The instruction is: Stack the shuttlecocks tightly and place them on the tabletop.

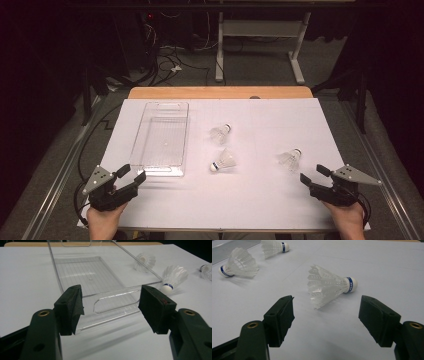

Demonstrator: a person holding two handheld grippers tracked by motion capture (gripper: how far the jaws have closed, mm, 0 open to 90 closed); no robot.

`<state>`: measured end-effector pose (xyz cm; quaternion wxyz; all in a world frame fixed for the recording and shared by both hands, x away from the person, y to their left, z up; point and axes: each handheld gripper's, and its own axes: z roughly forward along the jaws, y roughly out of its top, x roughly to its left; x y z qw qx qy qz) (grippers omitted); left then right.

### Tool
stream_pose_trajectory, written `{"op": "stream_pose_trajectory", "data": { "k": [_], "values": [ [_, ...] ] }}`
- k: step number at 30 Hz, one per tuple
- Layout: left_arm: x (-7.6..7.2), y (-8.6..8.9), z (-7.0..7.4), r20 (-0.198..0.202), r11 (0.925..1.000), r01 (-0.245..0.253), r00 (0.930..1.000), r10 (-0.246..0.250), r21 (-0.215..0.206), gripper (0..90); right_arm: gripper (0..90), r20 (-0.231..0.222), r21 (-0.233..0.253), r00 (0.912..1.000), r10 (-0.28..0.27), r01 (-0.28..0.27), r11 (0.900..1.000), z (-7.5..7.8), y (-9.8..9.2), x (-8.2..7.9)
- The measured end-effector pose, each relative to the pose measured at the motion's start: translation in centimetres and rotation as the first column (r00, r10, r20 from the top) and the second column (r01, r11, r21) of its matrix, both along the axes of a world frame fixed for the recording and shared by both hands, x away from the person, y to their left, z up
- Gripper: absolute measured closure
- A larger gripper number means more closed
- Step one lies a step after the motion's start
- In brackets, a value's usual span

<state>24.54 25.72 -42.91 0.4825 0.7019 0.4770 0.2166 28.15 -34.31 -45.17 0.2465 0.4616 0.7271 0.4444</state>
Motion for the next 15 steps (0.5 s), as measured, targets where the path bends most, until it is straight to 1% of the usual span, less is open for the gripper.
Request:
{"op": "stream_pose_trajectory", "data": {
  "k": [1,2,3,5,7,10,15],
  "values": [
    [0.0,0.0,0.0,0.0,1.0,0.0,1.0,0.0,0.0,36.8,28.4,0.0,0.0,1.0,0.0,0.0,1.0,0.0,0.0,0.0],
    [0.0,-0.3,0.0,-0.002,0.9999,0.013,0.9999,-0.013,0.001,36.8,28.4,0.0,0.0,1.0,0.0,0.0,1.0,0.0,0.0,0.0],
    [0.0,-0.3,0.0,-0.002,0.9999,0.013,0.9999,-0.013,0.001,36.8,28.4,0.0,0.0,1.0,-0.001,0.001,1.0,0.0,0.0,0.0],
    [-0.1,-0.7,0.0,-0.007,0.9996,0.028,0.9996,-0.028,-0.002,36.8,28.3,-0.001,0.001,1.0,-0.001,0.001,1.0,0.0,0.0,0.0],
    [-0.1,-0.9,0.0,-0.007,0.9996,0.029,0.9995,-0.029,-0.005,36.8,28.3,-0.001,0.001,1.0,-0.002,0.002,1.0,0.0,0.0,0.0],
    [-0.2,-1.3,0.2,-0.006,0.9988,0.048,0.9988,-0.048,-0.008,36.8,28.3,-0.001,0.002,1.0,-0.002,0.002,1.0,0.0,0.0,0.0],
    [-0.2,-1.7,0.2,-0.007,0.998,0.063,0.998,-0.063,-0.011,36.8,28.3,0.0,-0.001,1.0,0.0,0.0,1.0,0.0,0.0,0.0]
  ]
}}
